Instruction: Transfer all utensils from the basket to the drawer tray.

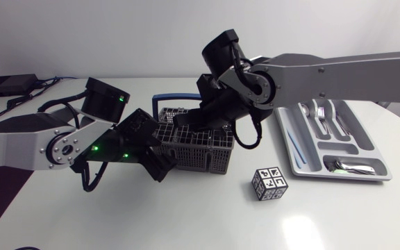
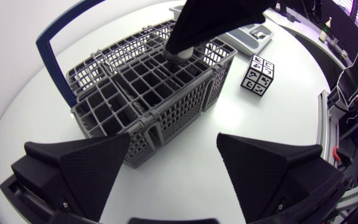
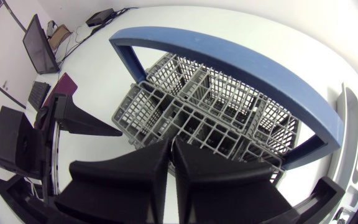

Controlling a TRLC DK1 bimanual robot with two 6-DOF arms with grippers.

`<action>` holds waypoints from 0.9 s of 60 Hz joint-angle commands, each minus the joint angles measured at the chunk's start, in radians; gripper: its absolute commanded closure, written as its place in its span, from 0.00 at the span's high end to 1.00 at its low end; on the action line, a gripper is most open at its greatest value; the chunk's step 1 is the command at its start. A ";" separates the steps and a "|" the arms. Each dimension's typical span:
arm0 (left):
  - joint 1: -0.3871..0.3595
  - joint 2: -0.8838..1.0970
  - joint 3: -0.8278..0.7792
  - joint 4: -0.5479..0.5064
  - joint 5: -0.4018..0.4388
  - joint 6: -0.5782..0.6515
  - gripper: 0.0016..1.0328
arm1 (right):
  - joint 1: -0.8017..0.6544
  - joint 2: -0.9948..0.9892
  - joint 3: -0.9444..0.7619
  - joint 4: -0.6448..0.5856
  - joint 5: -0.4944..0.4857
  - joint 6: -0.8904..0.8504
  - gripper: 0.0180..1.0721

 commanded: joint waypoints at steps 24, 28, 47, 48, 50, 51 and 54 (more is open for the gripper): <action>-0.012 0.009 -0.022 0.003 0.008 -0.018 0.94 | -0.025 -0.046 0.007 -0.019 -0.139 0.043 0.09; -0.012 0.009 -0.021 0.003 0.008 -0.018 0.94 | -0.031 -0.055 0.011 -0.021 -0.142 0.052 0.09; -0.024 0.012 -0.012 0.001 0.008 -0.020 0.94 | -0.037 -0.104 0.037 -0.076 -0.148 0.052 0.08; -0.024 0.012 -0.012 0.001 0.008 -0.020 0.94 | -0.037 -0.107 0.038 -0.077 -0.148 0.052 0.08; -0.024 0.012 -0.012 0.001 0.008 -0.020 0.94 | -0.037 -0.113 0.038 -0.082 -0.148 0.052 0.08; -0.024 0.012 -0.012 0.001 0.008 -0.020 0.94 | -0.037 -0.115 0.040 -0.084 -0.148 0.052 0.08; -0.024 0.012 -0.010 0.001 0.008 -0.020 0.94 | -0.040 -0.120 0.046 -0.096 -0.148 0.050 0.08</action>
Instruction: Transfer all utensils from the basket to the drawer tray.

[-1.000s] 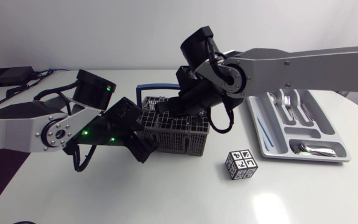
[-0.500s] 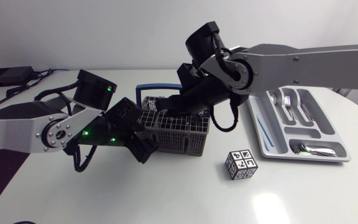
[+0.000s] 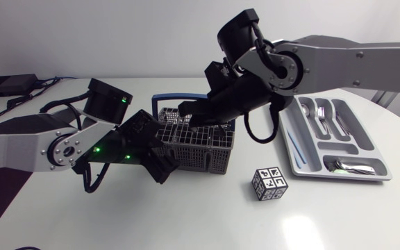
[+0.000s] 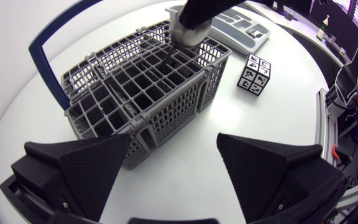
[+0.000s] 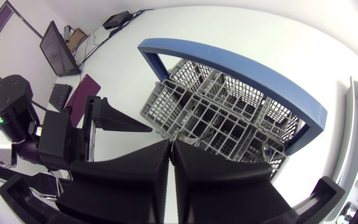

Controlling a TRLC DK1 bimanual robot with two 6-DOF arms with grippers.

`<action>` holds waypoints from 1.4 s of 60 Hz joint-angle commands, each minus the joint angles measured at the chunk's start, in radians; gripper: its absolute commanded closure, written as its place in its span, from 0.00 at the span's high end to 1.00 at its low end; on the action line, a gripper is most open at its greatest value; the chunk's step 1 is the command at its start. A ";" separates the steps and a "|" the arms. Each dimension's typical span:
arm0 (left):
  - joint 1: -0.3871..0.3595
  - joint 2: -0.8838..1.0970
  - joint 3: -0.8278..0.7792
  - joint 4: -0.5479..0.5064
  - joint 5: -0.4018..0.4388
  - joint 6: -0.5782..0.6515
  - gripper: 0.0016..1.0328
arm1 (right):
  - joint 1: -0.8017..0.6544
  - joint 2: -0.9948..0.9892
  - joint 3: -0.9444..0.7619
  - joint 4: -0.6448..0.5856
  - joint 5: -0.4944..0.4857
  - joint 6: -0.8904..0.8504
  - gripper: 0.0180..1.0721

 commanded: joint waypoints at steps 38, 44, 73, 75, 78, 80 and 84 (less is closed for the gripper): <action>-0.016 0.001 -0.015 -0.002 0.008 -0.023 0.94 | -0.011 -0.076 0.042 -0.074 -0.068 0.008 0.08; -0.020 0.001 -0.016 -0.003 0.006 -0.024 0.94 | -0.003 -0.093 0.042 -0.077 -0.073 0.011 0.08; -0.029 -0.007 -0.015 -0.008 0.006 -0.026 0.94 | -0.016 -0.176 0.062 -0.160 -0.126 -0.012 0.08; -0.029 -0.010 -0.013 -0.012 0.006 -0.026 0.94 | -0.020 -0.183 0.062 -0.170 -0.140 -0.017 0.08; -0.026 -0.014 -0.004 -0.026 0.006 -0.031 0.94 | -0.037 -0.202 0.059 -0.192 -0.160 -0.024 0.08; -0.025 -0.014 0.001 -0.034 0.008 -0.031 0.94 | -0.048 -0.211 0.057 -0.206 -0.171 -0.027 0.08; -0.023 -0.014 0.004 -0.040 0.008 -0.031 0.94 | -0.072 -0.225 0.060 -0.252 -0.195 -0.047 0.08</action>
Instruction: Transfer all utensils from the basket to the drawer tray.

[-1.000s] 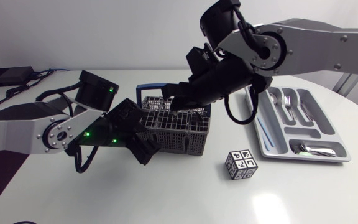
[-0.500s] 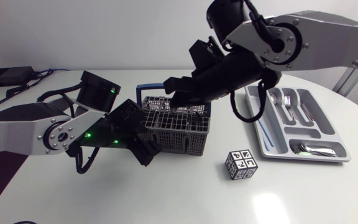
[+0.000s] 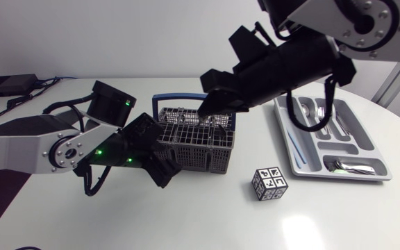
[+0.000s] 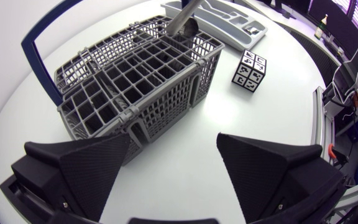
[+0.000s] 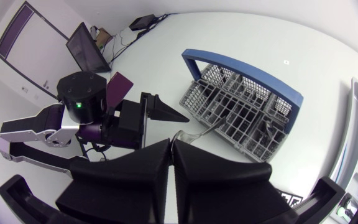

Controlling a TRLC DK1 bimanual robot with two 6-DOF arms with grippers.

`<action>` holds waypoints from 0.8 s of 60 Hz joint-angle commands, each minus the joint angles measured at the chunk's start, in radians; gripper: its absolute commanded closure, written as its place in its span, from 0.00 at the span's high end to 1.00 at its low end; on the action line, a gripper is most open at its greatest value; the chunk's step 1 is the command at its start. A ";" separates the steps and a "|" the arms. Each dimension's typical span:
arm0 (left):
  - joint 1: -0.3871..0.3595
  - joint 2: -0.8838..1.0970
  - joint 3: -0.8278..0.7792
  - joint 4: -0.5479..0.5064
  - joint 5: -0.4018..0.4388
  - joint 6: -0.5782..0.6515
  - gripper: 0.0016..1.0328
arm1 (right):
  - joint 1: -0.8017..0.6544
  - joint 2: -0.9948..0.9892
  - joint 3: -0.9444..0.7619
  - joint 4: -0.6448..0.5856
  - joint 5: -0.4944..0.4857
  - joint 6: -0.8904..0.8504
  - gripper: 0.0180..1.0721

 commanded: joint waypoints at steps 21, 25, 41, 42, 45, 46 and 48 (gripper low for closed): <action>-0.015 -0.022 0.031 -0.035 0.009 -0.009 0.94 | -0.329 -0.136 -0.074 -0.320 0.019 -0.233 0.08; -0.022 -0.022 0.042 -0.041 0.009 -0.009 0.94 | -0.421 -0.166 -0.141 -0.326 0.081 -0.281 0.08; -0.053 -0.010 0.071 -0.058 0.009 -0.009 0.94 | -0.788 -0.181 -0.369 -0.125 0.306 -0.462 0.08; -0.053 -0.010 0.071 -0.060 0.009 -0.009 0.94 | -0.803 -0.176 -0.382 -0.105 0.315 -0.474 0.08; -0.059 -0.011 0.071 -0.060 0.009 -0.009 0.94 | -0.860 -0.147 -0.405 -0.076 0.324 -0.505 0.08; -0.061 -0.011 0.071 -0.061 0.007 -0.009 0.94 | -0.885 -0.136 -0.413 -0.059 0.326 -0.514 0.08; -0.062 -0.014 0.071 -0.063 0.007 -0.009 0.94 | -0.918 -0.121 -0.425 -0.029 0.334 -0.532 0.08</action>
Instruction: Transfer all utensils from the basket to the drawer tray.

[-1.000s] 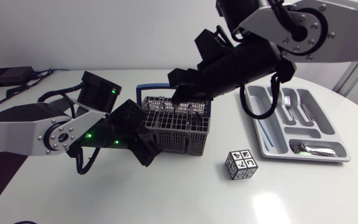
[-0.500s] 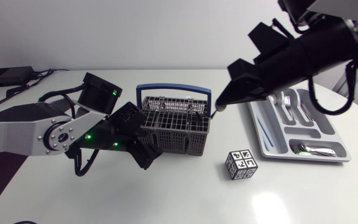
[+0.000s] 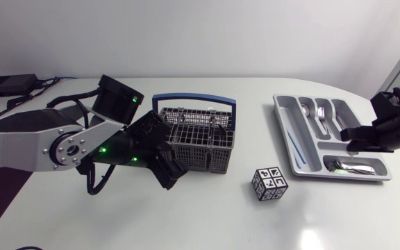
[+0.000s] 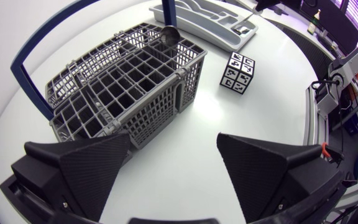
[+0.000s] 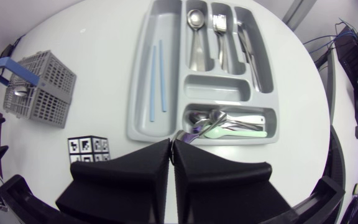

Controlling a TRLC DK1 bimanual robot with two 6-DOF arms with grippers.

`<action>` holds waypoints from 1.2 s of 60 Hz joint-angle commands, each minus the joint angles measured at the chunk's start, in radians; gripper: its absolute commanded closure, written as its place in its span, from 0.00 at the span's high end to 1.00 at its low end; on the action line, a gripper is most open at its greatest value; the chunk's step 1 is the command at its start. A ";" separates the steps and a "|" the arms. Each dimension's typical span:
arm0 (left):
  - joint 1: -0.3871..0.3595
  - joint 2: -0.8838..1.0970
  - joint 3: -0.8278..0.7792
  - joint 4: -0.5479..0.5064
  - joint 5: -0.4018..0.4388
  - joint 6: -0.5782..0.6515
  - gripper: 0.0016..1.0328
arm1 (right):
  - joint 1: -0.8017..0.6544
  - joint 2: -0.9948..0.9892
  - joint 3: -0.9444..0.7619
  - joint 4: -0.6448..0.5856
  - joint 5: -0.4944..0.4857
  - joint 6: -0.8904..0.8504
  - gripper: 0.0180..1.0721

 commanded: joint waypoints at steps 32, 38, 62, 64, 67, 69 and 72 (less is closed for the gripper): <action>-0.017 -0.065 0.004 -0.032 0.006 -0.008 0.95 | -0.146 0.275 -0.083 0.295 0.074 -0.045 0.42; -0.017 -0.066 0.004 -0.032 0.006 -0.008 0.95 | -0.121 0.269 -0.083 0.296 0.074 -0.030 0.53; -0.029 -0.060 0.044 0.007 0.006 -0.003 0.94 | 0.050 0.085 -0.152 0.295 0.066 -0.005 0.83; -0.032 -0.059 0.044 0.009 0.006 -0.003 0.94 | 0.072 0.061 -0.157 0.293 0.062 -0.005 0.83; -0.037 -0.057 0.042 0.012 0.006 0.000 0.94 | 0.103 0.013 -0.166 0.293 0.040 -0.003 0.83; -0.039 -0.056 0.041 0.017 0.006 0.003 0.94 | 0.121 -0.010 -0.170 0.293 0.032 -0.003 0.83; -0.040 -0.056 0.041 0.026 0.005 0.008 0.94 | 0.166 -0.042 -0.178 0.295 0.032 -0.002 0.83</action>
